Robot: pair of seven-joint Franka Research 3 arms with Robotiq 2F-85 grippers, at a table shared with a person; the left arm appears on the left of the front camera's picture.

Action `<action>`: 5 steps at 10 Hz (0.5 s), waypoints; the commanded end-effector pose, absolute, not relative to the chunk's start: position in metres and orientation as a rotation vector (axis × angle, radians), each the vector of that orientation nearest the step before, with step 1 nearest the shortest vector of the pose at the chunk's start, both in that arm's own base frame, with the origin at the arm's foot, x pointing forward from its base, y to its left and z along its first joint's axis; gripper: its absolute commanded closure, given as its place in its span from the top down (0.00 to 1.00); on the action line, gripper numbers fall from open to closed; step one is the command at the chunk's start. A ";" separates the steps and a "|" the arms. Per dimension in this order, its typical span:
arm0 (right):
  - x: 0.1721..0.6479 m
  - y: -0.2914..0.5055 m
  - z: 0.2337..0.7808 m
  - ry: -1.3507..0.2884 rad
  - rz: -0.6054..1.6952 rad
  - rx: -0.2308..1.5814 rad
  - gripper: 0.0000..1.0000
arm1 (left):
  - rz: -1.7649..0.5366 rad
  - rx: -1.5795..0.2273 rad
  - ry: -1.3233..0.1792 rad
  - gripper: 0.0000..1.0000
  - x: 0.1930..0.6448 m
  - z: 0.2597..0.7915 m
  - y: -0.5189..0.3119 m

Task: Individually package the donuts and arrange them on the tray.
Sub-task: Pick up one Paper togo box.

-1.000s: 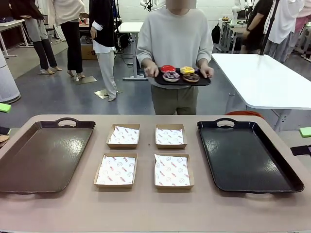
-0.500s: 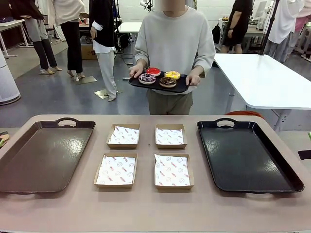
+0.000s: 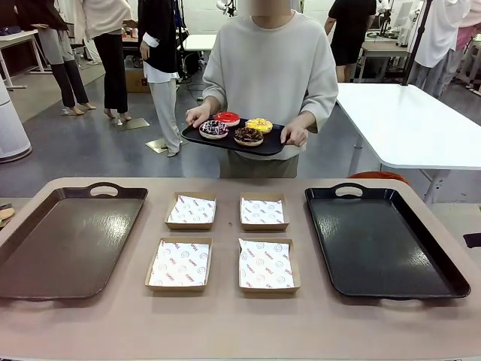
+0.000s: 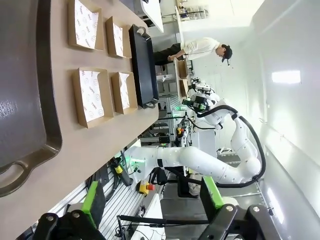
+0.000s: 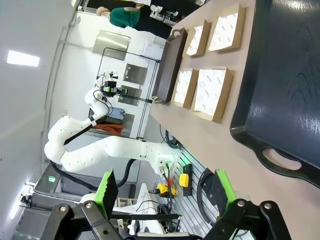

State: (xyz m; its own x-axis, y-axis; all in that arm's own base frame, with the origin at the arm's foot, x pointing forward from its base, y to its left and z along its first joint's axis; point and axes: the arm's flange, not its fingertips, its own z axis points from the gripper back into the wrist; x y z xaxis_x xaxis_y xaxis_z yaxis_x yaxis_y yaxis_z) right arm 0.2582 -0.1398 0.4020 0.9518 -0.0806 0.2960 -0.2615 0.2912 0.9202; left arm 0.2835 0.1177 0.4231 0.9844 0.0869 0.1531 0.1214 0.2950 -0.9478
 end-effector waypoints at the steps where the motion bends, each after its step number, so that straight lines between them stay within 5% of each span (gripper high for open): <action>1: 0.258 -0.140 0.401 -0.317 0.124 1.281 1.00 | -0.029 -1.284 -0.201 1.00 0.282 0.424 0.117; 5: 0.258 -0.140 0.401 -0.317 0.124 1.281 1.00 | -0.029 -1.284 -0.201 1.00 0.282 0.424 0.117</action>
State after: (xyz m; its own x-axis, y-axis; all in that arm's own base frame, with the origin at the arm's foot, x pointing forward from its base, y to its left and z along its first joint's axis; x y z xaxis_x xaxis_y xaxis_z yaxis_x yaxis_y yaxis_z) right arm 0.2582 -0.1397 0.4021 0.9523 -0.0802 0.2946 -0.2595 0.2955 0.9194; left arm 0.2834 0.1171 0.4233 0.9848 0.0853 0.1516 0.1198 0.2989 -0.9467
